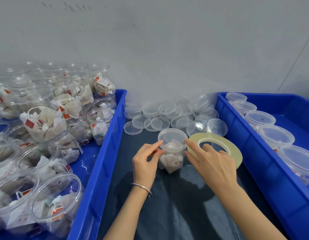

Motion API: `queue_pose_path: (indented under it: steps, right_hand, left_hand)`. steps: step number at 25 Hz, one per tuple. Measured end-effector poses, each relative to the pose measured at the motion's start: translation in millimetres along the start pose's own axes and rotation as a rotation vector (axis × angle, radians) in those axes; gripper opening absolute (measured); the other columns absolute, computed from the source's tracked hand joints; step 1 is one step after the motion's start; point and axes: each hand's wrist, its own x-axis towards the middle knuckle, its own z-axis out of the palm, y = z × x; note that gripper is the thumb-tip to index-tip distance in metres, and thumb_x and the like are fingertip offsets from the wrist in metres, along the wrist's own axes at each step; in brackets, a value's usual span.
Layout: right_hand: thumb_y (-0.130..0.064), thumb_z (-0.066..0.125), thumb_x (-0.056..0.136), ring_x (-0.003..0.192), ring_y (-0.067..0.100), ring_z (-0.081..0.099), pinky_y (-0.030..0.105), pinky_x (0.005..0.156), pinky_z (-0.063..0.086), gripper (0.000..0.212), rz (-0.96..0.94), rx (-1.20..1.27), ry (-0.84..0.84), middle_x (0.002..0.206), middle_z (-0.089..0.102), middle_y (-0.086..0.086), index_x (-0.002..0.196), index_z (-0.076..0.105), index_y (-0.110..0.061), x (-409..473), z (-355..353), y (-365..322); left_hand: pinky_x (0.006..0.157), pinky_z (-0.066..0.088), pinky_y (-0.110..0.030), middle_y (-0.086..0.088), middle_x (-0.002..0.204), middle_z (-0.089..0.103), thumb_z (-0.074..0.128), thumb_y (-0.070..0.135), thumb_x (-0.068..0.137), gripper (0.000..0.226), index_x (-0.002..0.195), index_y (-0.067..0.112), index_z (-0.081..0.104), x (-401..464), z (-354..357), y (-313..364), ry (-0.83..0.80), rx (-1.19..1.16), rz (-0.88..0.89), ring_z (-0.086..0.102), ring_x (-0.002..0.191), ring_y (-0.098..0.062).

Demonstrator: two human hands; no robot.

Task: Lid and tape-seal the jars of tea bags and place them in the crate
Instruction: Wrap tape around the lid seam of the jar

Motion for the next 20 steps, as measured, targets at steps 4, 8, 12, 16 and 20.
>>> queue_pose_path:
  steps: [4,8,12,16,20]
  right_hand:
    - [-0.033,0.066,0.073,0.040,0.019,0.011,0.022,0.042,0.016,0.024,0.043,-0.008,-0.012,0.043,0.035,0.001,0.093,0.076,-0.024,1.9,5.8,-6.9]
    - [-0.029,0.076,0.073,0.036,0.019,0.014,0.023,0.040,0.019,0.022,0.078,0.024,-0.046,0.043,0.037,0.002,0.094,0.075,-0.023,1.0,9.9,-9.4]
    - [-0.026,0.086,0.064,0.026,0.021,0.027,0.022,0.039,0.021,0.033,0.097,0.045,-0.119,0.043,0.039,0.002,0.095,0.075,-0.022,2.3,9.1,-10.6]
    - [-0.023,0.087,0.062,0.030,0.020,0.019,0.023,0.039,0.021,0.036,0.112,0.076,-0.142,0.043,0.039,0.003,0.096,0.075,-0.021,3.5,7.5,-10.1]
    - [-0.028,0.087,0.063,0.026,0.022,0.027,0.023,0.040,0.021,0.040,0.099,0.097,-0.170,0.044,0.042,0.003,0.100,0.075,-0.019,6.1,2.7,-7.8]
  left_hand:
    - [0.071,0.053,-0.034,0.000,0.078,0.065,0.075,-0.003,0.075,0.023,0.095,0.009,0.073,9.9,-4.4,-5.0,-0.043,0.057,0.071,0.061,0.072,-0.009]
    - [0.077,0.050,-0.023,-0.009,0.084,0.057,0.078,-0.004,0.070,0.022,0.090,0.003,0.074,21.2,-11.7,-8.2,-0.085,0.122,0.181,0.058,0.077,-0.008]
    - [0.101,0.042,-0.021,-0.002,0.130,0.050,0.071,-0.002,0.079,0.016,0.092,0.006,0.069,32.5,-17.4,-7.9,-0.299,0.089,0.097,0.054,0.117,-0.011]
    - [0.110,0.037,-0.032,0.010,0.144,0.035,0.067,0.021,0.084,0.013,0.094,0.020,0.060,31.3,-16.7,-5.9,-0.451,-0.058,-0.130,0.039,0.135,-0.010]
    - [0.102,0.040,-0.026,0.027,0.127,0.039,0.091,0.033,0.054,0.069,0.103,0.018,0.046,22.4,9.3,-1.7,-0.339,0.055,-0.196,0.046,0.120,0.002]
